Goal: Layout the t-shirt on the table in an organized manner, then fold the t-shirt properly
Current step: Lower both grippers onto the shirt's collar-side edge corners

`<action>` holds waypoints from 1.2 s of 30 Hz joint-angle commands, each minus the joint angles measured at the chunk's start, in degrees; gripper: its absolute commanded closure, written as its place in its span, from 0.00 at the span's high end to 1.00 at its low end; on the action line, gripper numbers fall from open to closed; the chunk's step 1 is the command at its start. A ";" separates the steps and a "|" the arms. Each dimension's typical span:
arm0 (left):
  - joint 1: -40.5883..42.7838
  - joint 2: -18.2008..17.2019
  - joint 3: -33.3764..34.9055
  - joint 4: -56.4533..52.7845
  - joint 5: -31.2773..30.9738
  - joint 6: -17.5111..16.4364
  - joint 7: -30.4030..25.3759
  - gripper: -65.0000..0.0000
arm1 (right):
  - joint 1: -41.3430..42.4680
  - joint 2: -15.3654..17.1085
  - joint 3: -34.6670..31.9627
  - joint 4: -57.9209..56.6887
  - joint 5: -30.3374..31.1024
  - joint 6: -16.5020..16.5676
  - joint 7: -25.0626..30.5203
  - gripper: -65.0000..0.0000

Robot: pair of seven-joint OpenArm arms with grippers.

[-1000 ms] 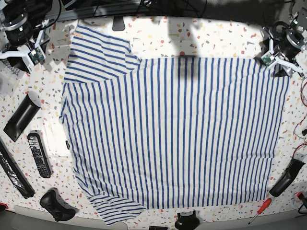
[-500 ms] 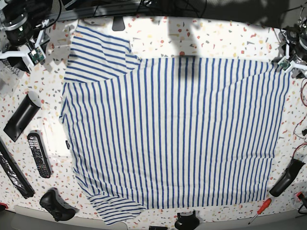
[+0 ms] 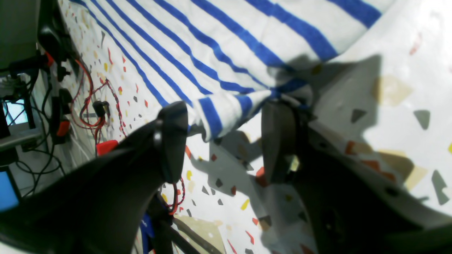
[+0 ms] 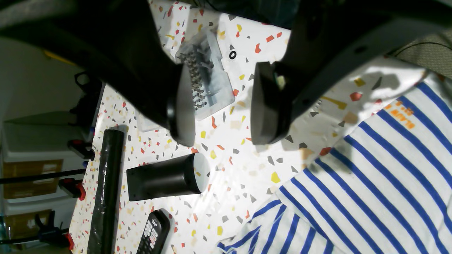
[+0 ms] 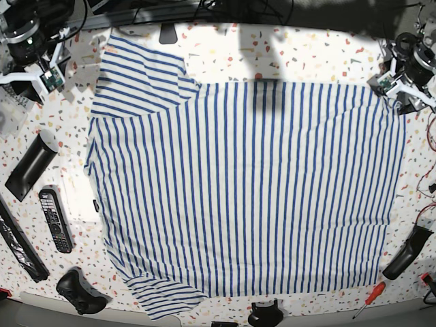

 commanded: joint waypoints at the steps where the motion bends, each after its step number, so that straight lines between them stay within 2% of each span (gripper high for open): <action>1: 0.17 -1.05 -0.31 0.31 0.09 0.09 1.49 0.48 | -0.17 0.66 0.57 0.90 -0.63 -0.70 0.76 0.39; 4: 0.20 -1.05 -0.31 0.31 1.14 0.44 3.85 0.48 | -0.17 0.66 0.57 0.90 -0.63 -0.70 0.74 0.39; 7: 0.20 -1.27 -0.31 0.31 4.46 3.69 5.11 0.48 | -0.17 0.66 0.57 0.90 -0.61 -0.70 0.74 0.39; 14: 1.16 -1.68 -0.31 0.31 4.33 3.89 2.86 0.44 | -0.17 0.63 0.57 0.90 -0.61 -0.70 0.74 0.39; 17: 1.86 -1.66 -0.31 0.31 4.31 3.91 1.79 0.30 | -0.17 0.63 0.57 0.90 -0.59 -0.70 0.74 0.39; 21: 1.92 -1.66 -0.31 0.31 4.35 3.91 1.88 0.00 | -0.20 0.66 0.57 0.90 -0.68 -0.22 0.72 0.39; 23: 1.92 -1.64 -0.31 0.33 4.37 3.91 1.88 0.00 | -0.24 0.66 0.57 0.90 -0.70 2.93 -0.37 0.39; 27: 1.95 -1.62 -0.31 0.37 4.37 3.93 1.90 0.00 | -0.35 0.66 0.57 0.90 -0.68 16.31 -2.47 0.39; 29: 1.95 -1.62 -0.31 0.37 4.37 3.93 2.27 0.00 | -0.33 0.68 0.57 0.90 -0.66 20.63 -2.34 0.39; 31: 1.95 -1.46 -0.31 0.37 4.33 3.91 3.32 0.00 | -0.33 0.72 0.57 0.87 -0.26 24.04 -0.98 0.42; 33: 1.95 -0.94 -0.31 0.37 4.33 3.93 4.11 0.00 | -0.33 1.03 0.57 0.83 1.95 27.06 0.37 0.49; 34: 1.92 -0.57 -0.31 0.37 4.35 3.93 4.28 0.00 | -0.31 1.33 0.57 0.83 3.23 28.09 0.42 0.52; 36: 1.95 0.07 -0.31 0.39 4.33 3.93 4.22 0.00 | -0.31 2.01 0.57 0.83 4.48 28.14 0.33 0.56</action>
